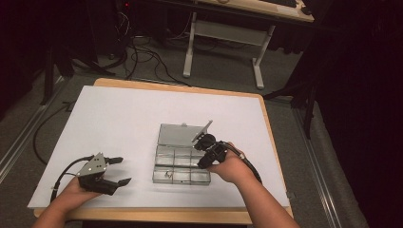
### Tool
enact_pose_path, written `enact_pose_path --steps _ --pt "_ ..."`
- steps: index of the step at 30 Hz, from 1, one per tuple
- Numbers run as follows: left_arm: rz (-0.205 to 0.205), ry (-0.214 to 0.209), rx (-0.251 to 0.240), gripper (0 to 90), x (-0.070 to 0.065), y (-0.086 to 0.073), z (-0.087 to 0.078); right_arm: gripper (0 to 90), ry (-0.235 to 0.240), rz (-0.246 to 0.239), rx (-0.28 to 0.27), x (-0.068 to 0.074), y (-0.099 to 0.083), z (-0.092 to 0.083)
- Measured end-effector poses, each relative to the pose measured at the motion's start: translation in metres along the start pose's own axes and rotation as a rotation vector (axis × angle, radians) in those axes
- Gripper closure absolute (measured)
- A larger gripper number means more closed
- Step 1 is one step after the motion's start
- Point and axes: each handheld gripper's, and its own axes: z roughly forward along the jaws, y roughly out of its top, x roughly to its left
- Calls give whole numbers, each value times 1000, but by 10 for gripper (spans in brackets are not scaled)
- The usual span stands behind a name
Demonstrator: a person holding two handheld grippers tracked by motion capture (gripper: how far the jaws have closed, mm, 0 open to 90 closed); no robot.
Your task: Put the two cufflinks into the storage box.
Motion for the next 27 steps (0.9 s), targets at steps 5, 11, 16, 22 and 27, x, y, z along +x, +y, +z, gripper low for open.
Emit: enact_pose_path --steps 5,11,16,22,27 --pt "-1 -2 0 198 0 0 0 600 0 59 -6 -15 -16 -5" --pt "0 -4 2 198 0 0 0 591 -6 89 -3 -25 -31 -5" --pt "1 -5 3 198 0 0 0 591 -10 104 0 -31 -39 -5" --pt "2 -3 5 198 0 0 0 589 -18 148 -6 -42 -47 -2" --pt "3 -3 7 198 0 0 0 583 -19 184 -8 -51 -46 6"
